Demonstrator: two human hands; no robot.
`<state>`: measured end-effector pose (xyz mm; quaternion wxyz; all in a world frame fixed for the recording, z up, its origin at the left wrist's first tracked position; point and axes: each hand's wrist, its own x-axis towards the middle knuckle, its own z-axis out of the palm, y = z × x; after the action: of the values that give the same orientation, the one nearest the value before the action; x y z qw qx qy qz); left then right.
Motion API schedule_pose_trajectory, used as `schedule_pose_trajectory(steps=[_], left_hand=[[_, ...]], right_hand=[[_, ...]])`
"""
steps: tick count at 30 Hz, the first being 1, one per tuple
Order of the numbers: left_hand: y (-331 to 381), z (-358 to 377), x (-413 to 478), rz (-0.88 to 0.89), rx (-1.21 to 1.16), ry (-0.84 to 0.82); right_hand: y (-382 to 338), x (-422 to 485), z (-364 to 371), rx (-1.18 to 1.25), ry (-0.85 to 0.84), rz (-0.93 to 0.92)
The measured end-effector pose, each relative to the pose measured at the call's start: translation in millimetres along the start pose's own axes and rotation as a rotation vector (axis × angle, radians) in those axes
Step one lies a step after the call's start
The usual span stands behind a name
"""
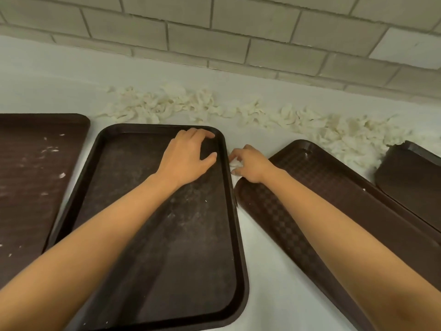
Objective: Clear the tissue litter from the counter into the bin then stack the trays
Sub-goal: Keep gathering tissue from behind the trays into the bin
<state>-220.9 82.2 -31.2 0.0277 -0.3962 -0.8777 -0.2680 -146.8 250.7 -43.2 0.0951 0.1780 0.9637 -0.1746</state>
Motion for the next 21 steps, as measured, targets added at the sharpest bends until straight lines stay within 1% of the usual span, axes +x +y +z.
schedule_pose_trajectory(steps=[7,10,13,17,21], left_hand=[[-1,7,12,-0.008,-0.015,0.021],[-2,11,19,-0.008,-0.016,0.019],[1,15,33,0.002,-0.031,0.002],[11,23,59,-0.010,-0.074,-0.039],[22,39,95,0.004,-0.102,-0.061]], right_hand=[[8,6,3,0.136,0.075,0.025],[11,7,0,0.216,0.151,0.046],[18,10,-12,0.370,0.268,0.081],[30,17,-25,0.660,0.394,0.172],[48,24,-33,0.826,0.463,0.228]])
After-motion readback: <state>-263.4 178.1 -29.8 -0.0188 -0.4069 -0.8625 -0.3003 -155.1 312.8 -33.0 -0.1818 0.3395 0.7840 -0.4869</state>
